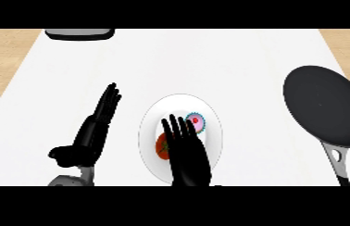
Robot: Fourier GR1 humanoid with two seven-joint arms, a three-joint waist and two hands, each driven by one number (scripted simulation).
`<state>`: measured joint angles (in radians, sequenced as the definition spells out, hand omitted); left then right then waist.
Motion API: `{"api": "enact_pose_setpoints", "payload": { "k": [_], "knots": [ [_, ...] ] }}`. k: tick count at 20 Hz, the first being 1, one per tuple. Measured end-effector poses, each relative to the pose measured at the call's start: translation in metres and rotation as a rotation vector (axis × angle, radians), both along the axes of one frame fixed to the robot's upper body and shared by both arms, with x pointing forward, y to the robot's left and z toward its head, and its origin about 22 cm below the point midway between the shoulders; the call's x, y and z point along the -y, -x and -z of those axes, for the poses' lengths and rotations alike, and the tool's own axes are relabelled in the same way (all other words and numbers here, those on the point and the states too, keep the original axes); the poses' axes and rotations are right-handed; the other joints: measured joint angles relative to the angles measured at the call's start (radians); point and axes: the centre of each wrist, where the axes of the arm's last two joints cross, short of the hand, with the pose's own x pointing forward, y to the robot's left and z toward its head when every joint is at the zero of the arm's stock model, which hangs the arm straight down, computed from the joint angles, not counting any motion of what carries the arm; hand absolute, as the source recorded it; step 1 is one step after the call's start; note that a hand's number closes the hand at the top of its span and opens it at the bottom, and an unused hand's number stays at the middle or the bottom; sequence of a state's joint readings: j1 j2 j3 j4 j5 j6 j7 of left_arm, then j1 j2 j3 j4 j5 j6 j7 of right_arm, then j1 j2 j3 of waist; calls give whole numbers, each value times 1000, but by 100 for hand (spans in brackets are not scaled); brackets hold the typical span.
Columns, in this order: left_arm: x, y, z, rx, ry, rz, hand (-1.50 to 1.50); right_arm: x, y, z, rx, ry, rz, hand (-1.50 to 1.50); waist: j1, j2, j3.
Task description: Pick the tomato from the plate and place it in the pan
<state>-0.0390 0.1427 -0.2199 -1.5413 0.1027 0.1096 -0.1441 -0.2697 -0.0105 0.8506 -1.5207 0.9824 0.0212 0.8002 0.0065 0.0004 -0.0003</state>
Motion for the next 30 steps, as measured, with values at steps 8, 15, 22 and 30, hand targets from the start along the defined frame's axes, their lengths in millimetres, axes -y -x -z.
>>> {"api": "enact_pose_setpoints", "payload": {
  "k": [8, 15, 22, 30],
  "knots": [
    [2, 1, -2, 1, -2, -3, 0, -8, -8, 10, -7, -10, 34, -150, -1, 0, 0],
    [1, -1, 1, 3, -3, -2, 0, -5, -19, 26, -3, -42, 45, -150, -1, 0, 0],
    [9, -5, -6, 1, -4, -4, 0, -1, -42, 41, -38, -28, 67, -150, 1, -2, 0],
    [10, -6, -9, -3, -1, 3, 0, -9, -55, 48, -53, 68, -32, 150, 6, -11, -1]
  ]
}}
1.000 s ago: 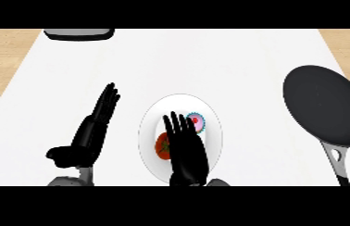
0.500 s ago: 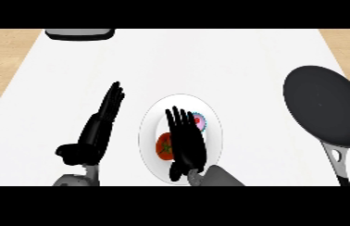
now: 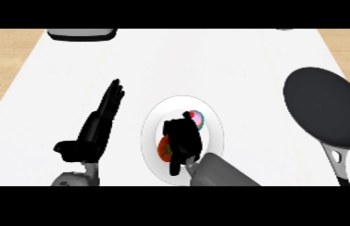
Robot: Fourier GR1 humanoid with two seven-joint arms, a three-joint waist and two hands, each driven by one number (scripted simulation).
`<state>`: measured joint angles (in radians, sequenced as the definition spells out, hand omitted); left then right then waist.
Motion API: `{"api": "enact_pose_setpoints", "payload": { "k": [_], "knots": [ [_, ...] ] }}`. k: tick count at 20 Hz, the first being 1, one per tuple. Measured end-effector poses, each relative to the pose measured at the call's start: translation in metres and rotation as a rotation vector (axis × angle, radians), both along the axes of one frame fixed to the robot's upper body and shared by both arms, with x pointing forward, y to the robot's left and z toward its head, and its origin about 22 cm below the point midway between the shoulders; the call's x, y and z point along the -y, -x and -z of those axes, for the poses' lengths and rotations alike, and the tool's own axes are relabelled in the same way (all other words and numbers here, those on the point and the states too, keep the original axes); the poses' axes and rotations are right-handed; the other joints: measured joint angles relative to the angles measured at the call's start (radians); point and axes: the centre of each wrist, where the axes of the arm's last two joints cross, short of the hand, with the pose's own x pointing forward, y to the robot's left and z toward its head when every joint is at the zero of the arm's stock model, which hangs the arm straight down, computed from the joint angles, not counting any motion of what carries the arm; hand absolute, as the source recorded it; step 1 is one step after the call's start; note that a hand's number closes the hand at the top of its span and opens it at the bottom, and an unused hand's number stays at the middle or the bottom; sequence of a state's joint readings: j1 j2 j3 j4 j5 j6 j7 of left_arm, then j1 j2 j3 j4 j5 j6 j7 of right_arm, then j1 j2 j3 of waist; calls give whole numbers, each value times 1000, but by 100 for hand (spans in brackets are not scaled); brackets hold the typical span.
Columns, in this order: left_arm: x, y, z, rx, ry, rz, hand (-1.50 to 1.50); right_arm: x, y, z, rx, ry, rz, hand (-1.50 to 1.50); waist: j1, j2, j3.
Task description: Pick the tomato from the plate and place it in the pan
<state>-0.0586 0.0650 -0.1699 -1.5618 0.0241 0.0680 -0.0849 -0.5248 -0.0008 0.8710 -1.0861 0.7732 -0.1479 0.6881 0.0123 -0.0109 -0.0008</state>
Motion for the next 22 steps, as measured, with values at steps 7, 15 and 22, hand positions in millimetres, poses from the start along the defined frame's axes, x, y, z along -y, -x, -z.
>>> {"api": "enact_pose_setpoints", "payload": {
  "k": [7, 15, 22],
  "knots": [
    [-8, 2, -2, 5, -3, 0, 0, 1, -3, 6, 80, 18, -13, 150, -2, -5, 0],
    [-9, 5, 3, 2, -1, -10, 0, 14, -3, -5, 280, 2, 95, 150, -15, 3, 0],
    [-9, 5, 2, 6, -6, -17, 0, 72, -72, -40, 324, 6, 572, 150, -23, 8, 0]
  ]
}}
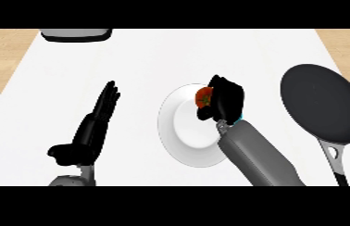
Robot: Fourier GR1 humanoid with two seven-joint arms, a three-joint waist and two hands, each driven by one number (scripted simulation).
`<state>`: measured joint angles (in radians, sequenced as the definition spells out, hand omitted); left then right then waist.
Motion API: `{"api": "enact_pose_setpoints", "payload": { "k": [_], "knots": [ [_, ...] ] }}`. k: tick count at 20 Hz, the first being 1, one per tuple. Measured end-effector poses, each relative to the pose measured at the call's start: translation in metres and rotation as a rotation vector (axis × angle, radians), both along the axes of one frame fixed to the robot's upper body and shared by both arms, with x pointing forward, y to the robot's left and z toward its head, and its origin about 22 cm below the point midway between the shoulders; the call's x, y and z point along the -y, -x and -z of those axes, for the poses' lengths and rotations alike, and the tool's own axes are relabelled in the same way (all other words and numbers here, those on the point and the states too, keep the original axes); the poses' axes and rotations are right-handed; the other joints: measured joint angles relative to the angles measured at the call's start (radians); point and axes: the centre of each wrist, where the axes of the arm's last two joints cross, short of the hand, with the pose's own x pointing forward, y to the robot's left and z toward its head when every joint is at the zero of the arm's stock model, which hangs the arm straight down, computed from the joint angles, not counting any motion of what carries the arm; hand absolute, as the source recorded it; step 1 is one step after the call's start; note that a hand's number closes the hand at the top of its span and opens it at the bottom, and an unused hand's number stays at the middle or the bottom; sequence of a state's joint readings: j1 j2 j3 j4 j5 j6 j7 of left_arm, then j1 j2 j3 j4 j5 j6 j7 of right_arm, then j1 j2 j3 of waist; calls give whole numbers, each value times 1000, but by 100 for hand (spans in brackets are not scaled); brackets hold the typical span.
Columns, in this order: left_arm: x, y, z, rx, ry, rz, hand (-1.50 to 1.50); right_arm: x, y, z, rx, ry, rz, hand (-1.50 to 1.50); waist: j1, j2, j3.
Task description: Pick the tomato from the plate and place it in the pan
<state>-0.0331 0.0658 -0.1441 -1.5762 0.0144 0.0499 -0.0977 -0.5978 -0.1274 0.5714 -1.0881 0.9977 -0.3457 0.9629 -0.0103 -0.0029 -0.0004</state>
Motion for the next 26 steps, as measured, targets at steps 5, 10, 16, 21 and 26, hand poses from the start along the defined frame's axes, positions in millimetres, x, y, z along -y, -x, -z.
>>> {"api": "enact_pose_setpoints", "payload": {
  "k": [5, 10, 16, 21, 26],
  "knots": [
    [-3, 3, 1, -10, 3, 1, 0, 14, -20, -37, 168, 12, 113, 150, 2, -2, 0],
    [-2, 0, -3, -10, 3, -1, 0, 33, -26, -63, 285, -41, 205, 150, -1, -2, 0],
    [-7, 2, -1, -8, 4, -7, 0, 80, -28, -69, 373, -139, 348, 150, 0, 0, 1],
    [-5, 1, 0, -6, 5, 2, 0, 131, -20, -57, 430, -161, 469, 150, 3, 2, 1],
    [0, 3, 3, -3, 8, 11, 0, 195, -15, -37, 471, -55, 560, 150, 10, 4, 1]
  ]
}}
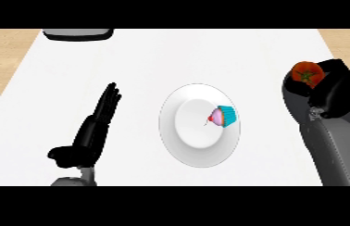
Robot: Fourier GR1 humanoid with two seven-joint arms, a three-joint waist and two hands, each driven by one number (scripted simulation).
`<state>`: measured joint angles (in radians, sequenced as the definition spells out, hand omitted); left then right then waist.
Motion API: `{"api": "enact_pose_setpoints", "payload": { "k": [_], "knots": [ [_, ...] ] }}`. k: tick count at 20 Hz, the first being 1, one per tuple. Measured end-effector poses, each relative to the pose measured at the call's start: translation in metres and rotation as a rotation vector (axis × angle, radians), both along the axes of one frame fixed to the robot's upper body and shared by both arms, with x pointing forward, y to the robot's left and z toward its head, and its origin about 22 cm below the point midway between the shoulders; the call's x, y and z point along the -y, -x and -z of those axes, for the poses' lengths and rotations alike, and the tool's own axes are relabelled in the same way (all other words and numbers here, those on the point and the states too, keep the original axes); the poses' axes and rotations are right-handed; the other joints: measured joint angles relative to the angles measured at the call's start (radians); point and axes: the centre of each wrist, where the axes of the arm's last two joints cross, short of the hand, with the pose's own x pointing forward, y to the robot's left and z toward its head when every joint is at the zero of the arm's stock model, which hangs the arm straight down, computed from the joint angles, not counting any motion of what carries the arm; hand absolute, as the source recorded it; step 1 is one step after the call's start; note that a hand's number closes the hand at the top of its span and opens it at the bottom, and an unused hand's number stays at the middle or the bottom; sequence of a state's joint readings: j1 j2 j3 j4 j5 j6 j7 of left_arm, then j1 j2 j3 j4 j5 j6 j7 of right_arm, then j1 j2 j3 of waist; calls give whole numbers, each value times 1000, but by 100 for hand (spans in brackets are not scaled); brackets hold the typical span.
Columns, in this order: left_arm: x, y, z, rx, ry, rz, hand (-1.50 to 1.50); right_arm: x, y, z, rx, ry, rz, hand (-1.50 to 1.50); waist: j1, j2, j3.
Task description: Pick the tomato from the plate and place it in the pan
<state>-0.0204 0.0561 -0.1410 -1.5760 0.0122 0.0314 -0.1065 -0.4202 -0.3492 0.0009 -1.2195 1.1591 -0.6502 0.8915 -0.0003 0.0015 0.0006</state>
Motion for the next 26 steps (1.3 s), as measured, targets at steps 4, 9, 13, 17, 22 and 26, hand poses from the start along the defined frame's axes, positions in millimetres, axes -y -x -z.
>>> {"api": "enact_pose_setpoints", "payload": {
  "k": [4, 9, 13, 17, 22, 26],
  "knots": [
    [1, 0, -2, 2, 0, 7, 0, 39, -1, 11, 37, 72, 69, 150, 7, 2, 1],
    [5, -2, -1, 7, 2, 13, 0, 86, 1, 18, 119, 72, 129, 150, 12, 4, 1],
    [9, -3, 2, 7, -1, 13, 0, 121, 6, 26, 147, 74, 157, 150, 18, 6, 2],
    [8, -3, -3, 9, 3, 19, 0, 144, 10, 31, 95, -18, 175, -150, 25, 7, 3],
    [8, -6, -7, 13, 5, 33, 0, 156, 10, 36, -120, -218, 97, -150, 39, 14, 5],
    [9, -6, -6, 16, 6, 38, 0, 161, 10, 42, -125, -334, 8, -150, 44, 17, 6]
  ]
}}
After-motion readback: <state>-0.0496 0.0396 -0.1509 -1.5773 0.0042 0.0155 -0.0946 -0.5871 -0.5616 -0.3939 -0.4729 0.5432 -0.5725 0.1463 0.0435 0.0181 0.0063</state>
